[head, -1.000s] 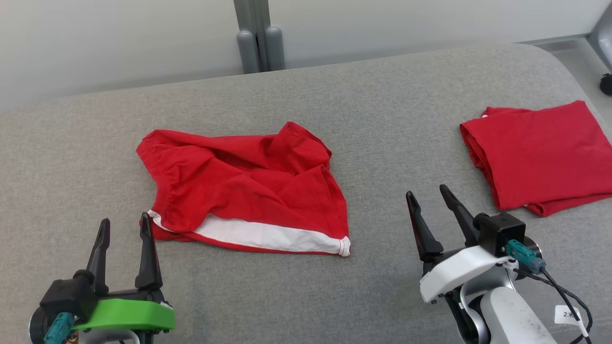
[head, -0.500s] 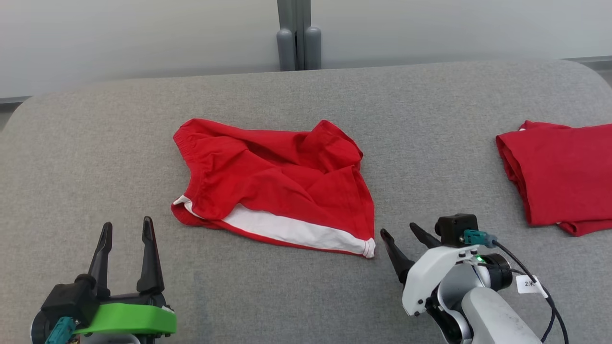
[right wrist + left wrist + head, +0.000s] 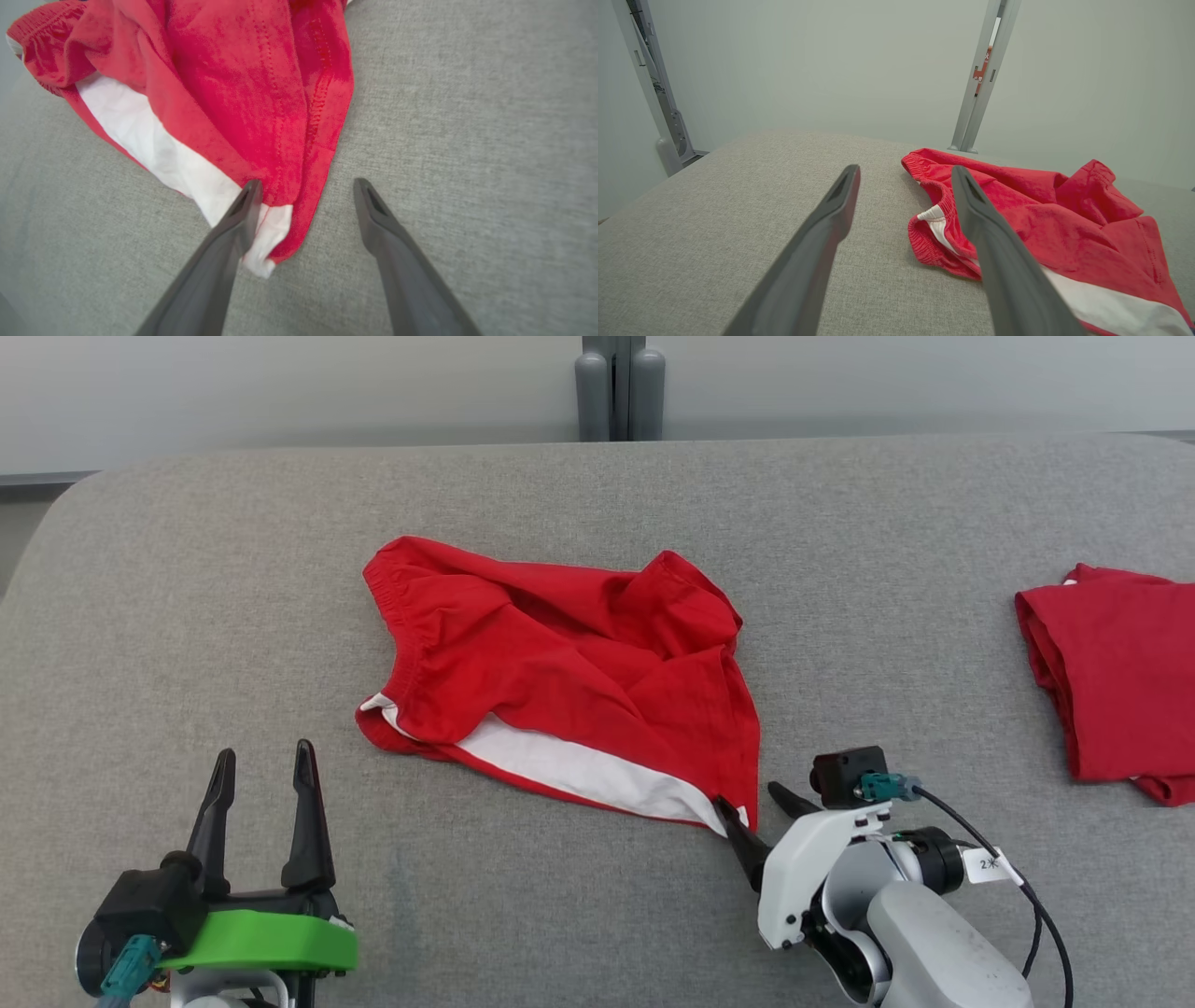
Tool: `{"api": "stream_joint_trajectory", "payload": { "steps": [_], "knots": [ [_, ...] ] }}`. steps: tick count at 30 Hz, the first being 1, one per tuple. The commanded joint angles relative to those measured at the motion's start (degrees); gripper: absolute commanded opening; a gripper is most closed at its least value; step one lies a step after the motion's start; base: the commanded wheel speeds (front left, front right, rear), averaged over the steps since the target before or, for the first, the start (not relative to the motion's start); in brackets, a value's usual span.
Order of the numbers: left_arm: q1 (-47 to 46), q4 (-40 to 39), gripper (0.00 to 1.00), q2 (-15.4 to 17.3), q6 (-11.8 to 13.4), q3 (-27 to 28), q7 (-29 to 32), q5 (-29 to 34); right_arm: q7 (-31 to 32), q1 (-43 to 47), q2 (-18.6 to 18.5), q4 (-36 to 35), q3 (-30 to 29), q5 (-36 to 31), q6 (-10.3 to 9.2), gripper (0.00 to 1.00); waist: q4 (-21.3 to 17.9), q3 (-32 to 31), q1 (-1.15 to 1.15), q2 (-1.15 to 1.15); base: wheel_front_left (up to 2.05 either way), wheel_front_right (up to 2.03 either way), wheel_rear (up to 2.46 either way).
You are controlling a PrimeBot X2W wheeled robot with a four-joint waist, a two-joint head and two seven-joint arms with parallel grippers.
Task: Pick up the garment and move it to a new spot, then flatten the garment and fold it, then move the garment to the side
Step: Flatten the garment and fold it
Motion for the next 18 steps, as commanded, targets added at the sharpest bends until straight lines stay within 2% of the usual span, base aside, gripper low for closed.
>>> {"api": "stream_joint_trajectory", "payload": {
  "steps": [1,7,8,9,10,15,18],
  "knots": [
    [-1.21,0.16,1.0,0.01,-0.32,-0.1,0.03,-0.75,-0.01,-0.55,-0.12,0.78,0.93,0.46,-0.03,1.0,0.3,0.25,0.0,0.0,0.0,0.0,0.0],
    [-1.68,0.54,1.0,0.02,-0.3,-0.27,0.03,-0.78,-0.33,-1.94,-0.09,3.09,4.91,2.72,-0.02,1.0,0.72,0.58,0.0,0.0,0.0,0.0,0.0],
    [-1.68,0.63,1.0,0.02,-0.32,-0.11,0.03,-0.74,-0.33,-2.28,-0.09,3.52,5.4,2.81,-0.02,0.8,0.68,0.6,0.0,0.0,0.0,0.0,0.0],
    [-1.66,0.71,1.0,0.02,-0.33,0.06,0.03,-0.71,-0.4,-2.54,-0.07,3.86,5.62,2.91,-0.02,0.27,0.6,0.59,0.0,0.0,0.0,0.0,0.0],
    [-1.57,0.79,1.0,0.02,-0.34,0.24,0.03,-0.71,-1.03,-3.05,-0.1,4.17,5.45,2.44,-0.02,0.0,0.46,0.55,0.0,0.0,0.0,0.0,0.0],
    [-0.37,0.57,1.0,0.02,-0.37,1.08,0.03,-0.9,-4.19,-4.56,-0.3,6.11,-0.42,-2.11,-0.06,0.0,-0.78,0.02,0.0,0.0,0.0,0.0,0.0],
    [0.32,0.2,1.0,0.02,-0.38,1.27,0.03,-1.03,-5.11,-4.84,-0.22,5.79,-6.03,-7.71,-0.06,0.0,-2.0,-0.4,0.0,0.0,0.0,0.0,0.0]
  ]
}}
